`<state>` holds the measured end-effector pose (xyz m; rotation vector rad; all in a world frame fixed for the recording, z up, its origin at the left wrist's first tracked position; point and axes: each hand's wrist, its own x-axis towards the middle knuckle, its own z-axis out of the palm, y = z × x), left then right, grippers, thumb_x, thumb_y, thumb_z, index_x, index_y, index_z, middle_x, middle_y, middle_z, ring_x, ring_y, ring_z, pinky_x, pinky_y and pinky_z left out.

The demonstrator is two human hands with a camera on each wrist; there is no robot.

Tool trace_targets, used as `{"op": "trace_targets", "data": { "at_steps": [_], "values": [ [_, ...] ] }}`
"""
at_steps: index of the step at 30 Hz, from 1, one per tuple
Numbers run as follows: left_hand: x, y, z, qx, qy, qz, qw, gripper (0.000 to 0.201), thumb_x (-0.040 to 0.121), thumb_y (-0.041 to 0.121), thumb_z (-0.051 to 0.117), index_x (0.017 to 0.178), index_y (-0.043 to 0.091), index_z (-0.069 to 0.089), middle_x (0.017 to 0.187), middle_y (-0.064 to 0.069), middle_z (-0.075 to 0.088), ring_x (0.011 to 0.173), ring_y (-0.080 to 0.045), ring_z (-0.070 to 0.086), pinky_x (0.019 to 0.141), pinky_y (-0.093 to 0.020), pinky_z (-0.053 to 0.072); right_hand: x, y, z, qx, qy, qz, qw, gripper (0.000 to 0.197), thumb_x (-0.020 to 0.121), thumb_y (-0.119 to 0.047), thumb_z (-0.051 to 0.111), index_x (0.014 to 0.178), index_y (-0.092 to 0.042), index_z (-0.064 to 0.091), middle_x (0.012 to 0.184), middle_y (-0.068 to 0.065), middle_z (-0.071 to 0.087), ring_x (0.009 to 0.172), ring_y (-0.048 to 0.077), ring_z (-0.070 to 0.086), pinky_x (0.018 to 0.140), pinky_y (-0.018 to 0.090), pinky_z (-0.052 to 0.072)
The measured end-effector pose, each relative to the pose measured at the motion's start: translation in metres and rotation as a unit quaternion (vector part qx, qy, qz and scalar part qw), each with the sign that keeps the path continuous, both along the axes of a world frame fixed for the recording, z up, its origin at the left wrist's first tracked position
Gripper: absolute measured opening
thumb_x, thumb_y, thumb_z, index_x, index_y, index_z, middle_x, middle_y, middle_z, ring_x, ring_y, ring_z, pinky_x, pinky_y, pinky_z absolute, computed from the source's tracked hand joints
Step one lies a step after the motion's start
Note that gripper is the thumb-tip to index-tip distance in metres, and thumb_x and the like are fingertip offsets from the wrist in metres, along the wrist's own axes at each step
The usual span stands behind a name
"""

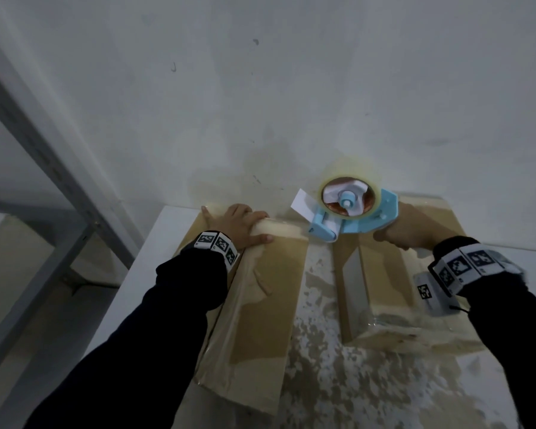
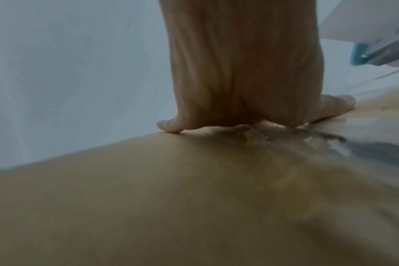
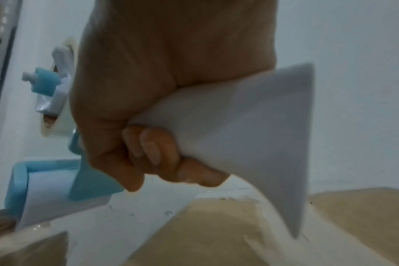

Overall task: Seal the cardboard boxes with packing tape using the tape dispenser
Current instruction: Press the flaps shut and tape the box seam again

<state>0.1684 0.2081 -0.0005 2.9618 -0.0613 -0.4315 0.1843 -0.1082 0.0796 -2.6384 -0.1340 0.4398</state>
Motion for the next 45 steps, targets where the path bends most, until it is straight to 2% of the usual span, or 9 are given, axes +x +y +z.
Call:
{"op": "trace_targets", "data": {
  "at_steps": [6,10,17,23,33,36,39,41,45],
  "values": [
    [-0.002,-0.005,0.004,0.027,-0.003,-0.005,1.0,0.067,0.08,0.077,0.032,0.139,0.048,0.022,0.149,0.006,0.025,0.143,-0.016,0.012,0.102,-0.076,0.001,-0.001,0.014,-0.005,-0.056,0.003,0.024,0.998,0.026,0.074,-0.002,0.063,0.059,-0.016,0.046,0.052,0.0,0.05,0.031,0.009,0.039,0.042,0.025,0.035],
    [-0.008,-0.022,0.007,0.049,-0.04,-0.033,0.997,0.085,0.083,0.072,0.035,0.149,0.033,-0.002,0.159,0.005,-0.002,0.146,-0.017,-0.009,0.108,-0.07,0.0,-0.001,0.014,-0.002,-0.061,0.003,0.007,0.998,0.024,0.072,-0.003,0.064,0.059,-0.015,0.048,0.048,0.001,0.05,0.035,0.018,0.041,0.041,0.025,0.035],
    [-0.031,-0.079,0.004,0.006,0.059,0.016,0.998,0.141,0.047,0.092,0.049,0.148,0.017,-0.014,0.156,-0.003,-0.022,0.144,-0.025,-0.02,0.102,-0.076,0.001,-0.005,0.013,0.003,-0.052,0.035,-0.029,0.998,0.013,0.069,0.0,0.062,0.064,-0.006,0.052,0.05,0.01,0.05,0.035,0.02,0.039,0.04,0.022,0.034],
    [-0.028,-0.062,0.02,0.017,0.098,-0.014,0.995,0.128,0.066,0.073,0.06,0.147,0.012,-0.017,0.155,-0.006,-0.026,0.144,-0.028,-0.02,0.105,-0.073,0.005,-0.016,0.023,0.002,0.02,0.026,-0.057,0.998,0.01,0.07,0.003,0.06,0.069,-0.004,0.053,0.053,0.013,0.047,0.037,0.019,0.034,0.039,0.021,0.03],
    [-0.042,-0.051,0.011,0.029,0.081,-0.039,0.996,0.098,0.081,0.067,0.046,0.148,0.027,-0.013,0.153,0.001,-0.031,0.144,-0.021,-0.02,0.102,-0.075,0.008,-0.049,0.037,-0.025,0.068,0.011,-0.089,0.994,0.01,0.073,-0.002,0.059,0.082,-0.001,0.058,0.052,0.012,0.046,0.038,0.02,0.034,0.041,0.024,0.032],
    [-0.044,-0.049,0.015,0.019,0.09,-0.057,0.994,0.088,0.081,0.067,0.047,0.145,0.043,-0.008,0.152,0.001,-0.032,0.144,-0.023,-0.02,0.101,-0.076,0.008,-0.053,0.039,-0.024,0.056,0.005,-0.094,0.994,0.017,0.074,-0.003,0.059,0.09,0.003,0.06,0.054,0.013,0.049,0.038,0.021,0.037,0.041,0.024,0.034],
    [-0.042,-0.043,0.015,0.011,0.098,-0.066,0.993,0.085,0.081,0.066,0.048,0.143,0.048,-0.007,0.153,0.002,-0.031,0.144,-0.025,-0.019,0.101,-0.076,0.008,-0.061,0.046,-0.023,0.027,-0.012,-0.08,0.996,0.001,0.077,-0.005,0.054,0.077,-0.004,0.054,0.052,0.011,0.048,0.04,0.022,0.039,0.042,0.026,0.035],
    [-0.041,-0.042,0.016,0.009,0.104,-0.068,0.992,0.085,0.081,0.065,0.05,0.143,0.049,-0.007,0.153,0.001,-0.03,0.144,-0.025,-0.018,0.102,-0.076,0.008,-0.065,0.048,-0.022,-0.009,-0.026,-0.061,0.998,0.014,0.08,-0.007,0.053,0.067,-0.01,0.047,0.053,0.007,0.048,0.041,0.023,0.041,0.044,0.025,0.036],
    [-0.039,-0.047,0.019,0.01,0.099,-0.078,0.992,0.086,0.082,0.062,0.052,0.144,0.048,-0.005,0.155,0.001,-0.027,0.145,-0.026,-0.017,0.102,-0.076,0.009,-0.059,0.045,-0.015,-0.088,-0.055,-0.015,0.994,0.011,0.083,-0.012,0.052,0.074,-0.014,0.047,0.075,0.003,0.053,0.066,0.021,0.051,0.059,0.025,0.039]
  ]
}}
